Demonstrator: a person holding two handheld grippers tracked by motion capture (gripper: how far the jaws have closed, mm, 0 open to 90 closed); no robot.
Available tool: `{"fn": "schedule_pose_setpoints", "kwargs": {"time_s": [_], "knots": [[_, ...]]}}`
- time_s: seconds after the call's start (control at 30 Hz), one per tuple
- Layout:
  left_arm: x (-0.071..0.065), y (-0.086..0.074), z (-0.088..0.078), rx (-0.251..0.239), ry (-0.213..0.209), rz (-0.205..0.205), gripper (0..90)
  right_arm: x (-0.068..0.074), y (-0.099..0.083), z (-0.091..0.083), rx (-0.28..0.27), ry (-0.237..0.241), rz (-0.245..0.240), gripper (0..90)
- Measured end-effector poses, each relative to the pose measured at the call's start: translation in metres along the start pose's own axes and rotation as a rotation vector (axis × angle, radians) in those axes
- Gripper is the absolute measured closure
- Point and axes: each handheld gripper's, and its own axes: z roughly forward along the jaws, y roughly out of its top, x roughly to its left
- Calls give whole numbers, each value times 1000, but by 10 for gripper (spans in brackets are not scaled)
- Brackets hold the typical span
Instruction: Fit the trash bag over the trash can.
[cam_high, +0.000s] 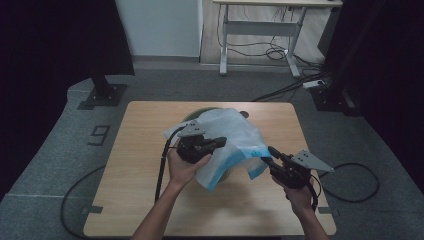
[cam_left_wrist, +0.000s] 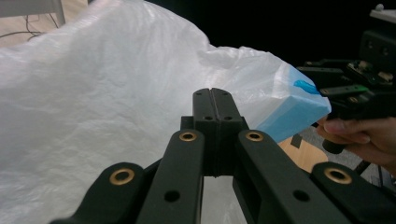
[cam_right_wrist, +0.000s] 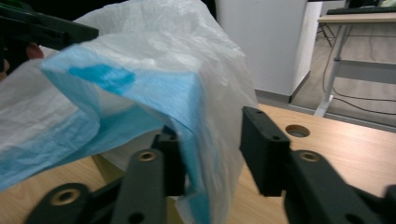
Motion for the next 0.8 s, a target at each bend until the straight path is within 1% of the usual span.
{"fn": "schedule_pose_setpoints", "kwargs": {"time_s": [0.07, 0.1, 0.17, 0.23, 0.37, 0.5, 0.6, 0.63, 0.7, 0.77, 0.8], "knots": [[2, 0, -1, -13, 7, -12, 898, 1, -1, -2, 5, -36, -6, 488], [4, -1, -2, -16, 11, -19, 898, 2, -1, -3, 9, -51, -7, 454], [5, -1, -2, -13, 17, -24, 898, 4, -1, -8, 11, -69, -16, 416], [5, -2, -3, -16, 28, -25, 898, 6, 0, -15, 11, -73, -18, 406], [9, -3, -1, -18, 35, -41, 898, 12, -2, -27, 4, -71, -32, 411], [11, -5, 0, -18, 39, -54, 898, 15, -5, -32, 3, -60, -30, 425], [12, -6, 0, -16, 40, -57, 898, 18, -6, -32, 4, -53, -27, 465], [12, -6, 0, -17, 41, -58, 898, 19, -6, -32, 1, -53, -25, 498], [12, -6, -1, -20, 42, -61, 898, 21, -6, -32, -6, -51, -26, 592], [12, -5, -3, -26, 44, -60, 898, 22, -5, -32, -7, -74, -37, 702], [12, -5, -4, -29, 44, -62, 898, 22, -5, -32, -11, -70, -38, 761]]}}
